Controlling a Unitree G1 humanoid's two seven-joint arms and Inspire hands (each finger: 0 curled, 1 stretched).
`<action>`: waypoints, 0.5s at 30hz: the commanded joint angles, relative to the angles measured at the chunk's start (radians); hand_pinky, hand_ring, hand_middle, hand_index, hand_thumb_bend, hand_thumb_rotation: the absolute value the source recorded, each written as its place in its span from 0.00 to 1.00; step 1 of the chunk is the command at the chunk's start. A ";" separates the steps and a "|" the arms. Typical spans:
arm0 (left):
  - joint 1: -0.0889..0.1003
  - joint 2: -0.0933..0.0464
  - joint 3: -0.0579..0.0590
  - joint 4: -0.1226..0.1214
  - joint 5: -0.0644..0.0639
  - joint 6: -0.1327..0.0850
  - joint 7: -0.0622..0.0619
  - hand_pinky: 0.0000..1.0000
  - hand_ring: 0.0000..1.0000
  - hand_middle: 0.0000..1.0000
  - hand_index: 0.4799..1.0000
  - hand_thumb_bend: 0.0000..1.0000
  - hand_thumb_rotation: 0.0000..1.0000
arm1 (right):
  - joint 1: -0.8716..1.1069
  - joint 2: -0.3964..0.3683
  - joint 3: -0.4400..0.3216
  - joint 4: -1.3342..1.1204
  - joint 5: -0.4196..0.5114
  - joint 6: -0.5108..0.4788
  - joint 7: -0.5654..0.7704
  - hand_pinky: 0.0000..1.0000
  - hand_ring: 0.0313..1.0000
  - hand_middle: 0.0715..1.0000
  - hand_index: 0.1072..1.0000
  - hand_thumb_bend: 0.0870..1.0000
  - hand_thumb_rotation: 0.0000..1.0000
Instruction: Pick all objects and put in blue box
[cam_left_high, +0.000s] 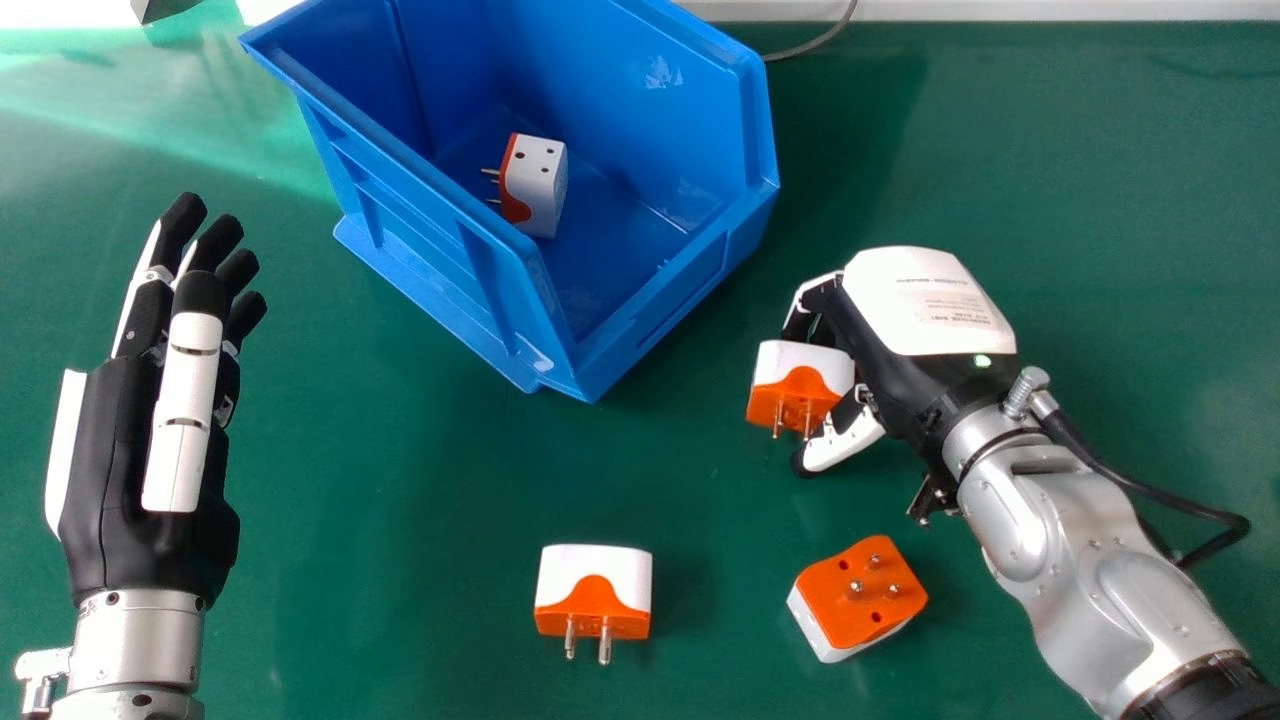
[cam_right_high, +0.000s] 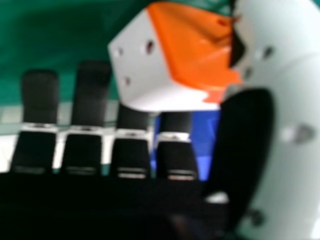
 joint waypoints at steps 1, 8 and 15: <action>-0.003 0.007 0.005 -0.009 0.000 -0.021 -0.004 0.94 0.94 0.94 0.90 0.52 0.76 | -0.008 -0.005 0.005 -0.002 -0.005 0.010 0.021 0.34 0.42 0.50 0.45 0.47 0.01; -0.007 -0.002 0.005 -0.005 -0.007 -0.026 -0.005 0.95 0.95 0.95 0.91 0.48 0.77 | -0.024 -0.022 0.048 0.004 -0.067 0.046 0.018 0.32 0.42 0.51 0.45 0.45 0.00; -0.003 -0.005 0.005 -0.011 -0.010 -0.022 -0.005 0.95 0.95 0.96 0.92 0.46 0.79 | -0.032 -0.039 0.067 0.012 -0.089 0.039 0.019 0.28 0.39 0.48 0.47 0.45 0.00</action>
